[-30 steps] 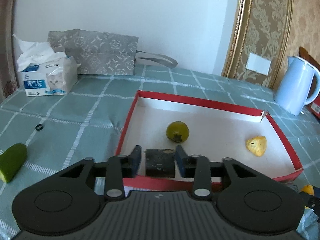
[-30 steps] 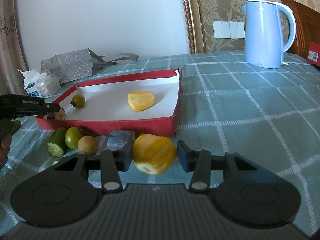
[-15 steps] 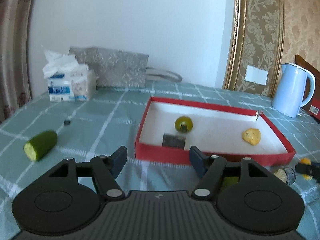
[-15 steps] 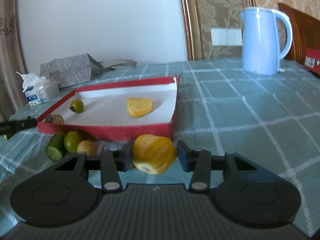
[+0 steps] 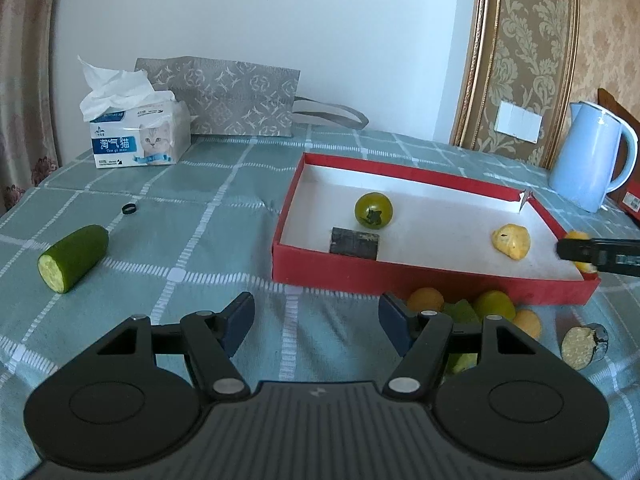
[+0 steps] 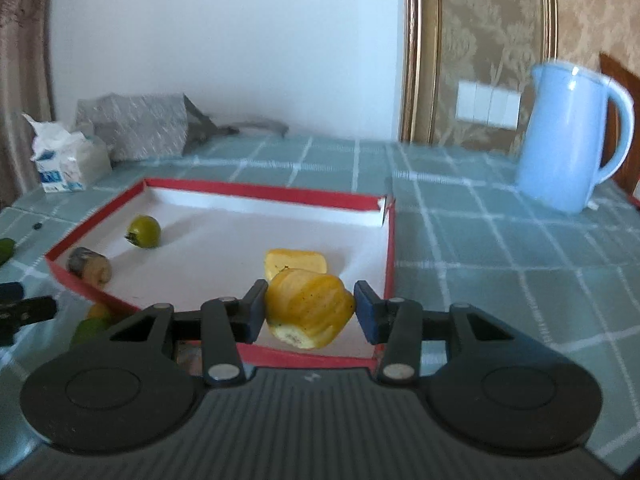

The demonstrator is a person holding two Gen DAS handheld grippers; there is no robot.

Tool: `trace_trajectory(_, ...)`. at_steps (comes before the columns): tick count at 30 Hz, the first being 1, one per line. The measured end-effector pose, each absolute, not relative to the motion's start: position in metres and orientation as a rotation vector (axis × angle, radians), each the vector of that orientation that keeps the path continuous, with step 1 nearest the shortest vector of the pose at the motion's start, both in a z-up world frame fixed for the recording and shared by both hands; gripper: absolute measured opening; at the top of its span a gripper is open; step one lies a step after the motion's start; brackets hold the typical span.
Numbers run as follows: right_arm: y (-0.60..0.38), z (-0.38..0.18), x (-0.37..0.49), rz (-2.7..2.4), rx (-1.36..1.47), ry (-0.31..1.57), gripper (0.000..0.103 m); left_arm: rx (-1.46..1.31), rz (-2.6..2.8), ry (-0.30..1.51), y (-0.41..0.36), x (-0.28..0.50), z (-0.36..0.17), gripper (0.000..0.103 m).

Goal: Organize fruits
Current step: 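Lower the yellow jackfruit piece into the tray and open the right gripper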

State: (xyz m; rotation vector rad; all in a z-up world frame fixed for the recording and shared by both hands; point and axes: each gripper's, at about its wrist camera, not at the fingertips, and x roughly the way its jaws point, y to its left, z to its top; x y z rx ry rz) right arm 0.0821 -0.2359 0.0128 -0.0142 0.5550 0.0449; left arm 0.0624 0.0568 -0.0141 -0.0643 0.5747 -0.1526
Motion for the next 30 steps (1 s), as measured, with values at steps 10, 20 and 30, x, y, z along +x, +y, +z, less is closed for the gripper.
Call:
trace_trajectory(10,-0.235,-0.009,0.112,0.012,-0.024,0.631,0.057,-0.052,-0.148,0.579,0.055,0.063,-0.015,0.068)
trace_trajectory(20,-0.24,0.019,0.056,-0.05,-0.061,0.409,0.092,-0.074,-0.187,0.568,0.057,0.06,-0.013,0.068)
trace_trajectory(30,-0.284,0.001,-0.012,-0.162,0.052,0.355,0.103,-0.048,-0.27,0.566,0.03,0.04,-0.014,0.074)
